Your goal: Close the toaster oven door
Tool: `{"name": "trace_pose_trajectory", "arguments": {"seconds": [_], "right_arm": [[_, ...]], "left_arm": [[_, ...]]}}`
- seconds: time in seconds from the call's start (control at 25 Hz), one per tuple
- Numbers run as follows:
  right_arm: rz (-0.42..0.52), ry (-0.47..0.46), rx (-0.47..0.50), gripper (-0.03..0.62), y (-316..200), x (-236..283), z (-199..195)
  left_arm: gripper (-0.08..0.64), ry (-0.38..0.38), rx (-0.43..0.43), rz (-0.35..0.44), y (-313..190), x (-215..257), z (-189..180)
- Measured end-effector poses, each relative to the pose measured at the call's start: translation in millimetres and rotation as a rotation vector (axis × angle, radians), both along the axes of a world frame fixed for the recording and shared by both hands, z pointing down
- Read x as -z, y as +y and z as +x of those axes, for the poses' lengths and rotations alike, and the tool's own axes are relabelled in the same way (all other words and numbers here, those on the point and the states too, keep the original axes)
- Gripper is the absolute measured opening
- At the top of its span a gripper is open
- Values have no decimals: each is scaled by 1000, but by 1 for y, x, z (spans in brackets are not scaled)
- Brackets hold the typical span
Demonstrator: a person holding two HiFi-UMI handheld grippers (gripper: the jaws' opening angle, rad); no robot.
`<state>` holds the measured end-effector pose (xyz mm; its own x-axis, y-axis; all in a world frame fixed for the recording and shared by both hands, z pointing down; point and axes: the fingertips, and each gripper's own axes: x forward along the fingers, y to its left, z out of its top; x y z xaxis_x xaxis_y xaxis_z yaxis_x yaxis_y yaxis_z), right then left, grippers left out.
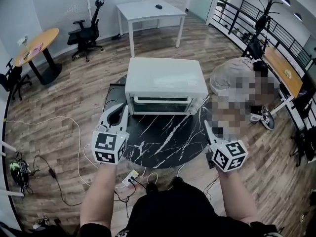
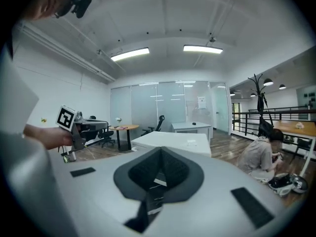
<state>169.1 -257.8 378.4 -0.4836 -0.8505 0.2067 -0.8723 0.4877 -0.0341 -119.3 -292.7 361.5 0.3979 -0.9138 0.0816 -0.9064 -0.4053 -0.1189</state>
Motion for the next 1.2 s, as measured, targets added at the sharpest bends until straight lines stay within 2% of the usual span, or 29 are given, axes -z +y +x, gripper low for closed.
{"name": "trace_pose_trajectory", "arguments": {"seconds": [0.12,0.24,0.44,0.68,0.8,0.96,1.2], "right_arm": [[32,-5,6,3,6,14,12],[62,-15,24,3,6,26,21],[64,20,47,3,8,29,43],[74,1,73,3,5,36,69],[75,0,88,3,1,33,73],[55,-10,114,3,-1,24,76],[59,-22,138,3,0,22,81]], "left_arm": [[0,19,-13,25,8,10,10],[0,-16,-30,41,15,15,25],[0,39,-55,-5,18,16,57],[2,69,20,-26,18,10,77],[6,100,21,-57,17,5,87],[6,96,1,-75,19,3,102],[8,90,19,-96,25,-5,110]]}}
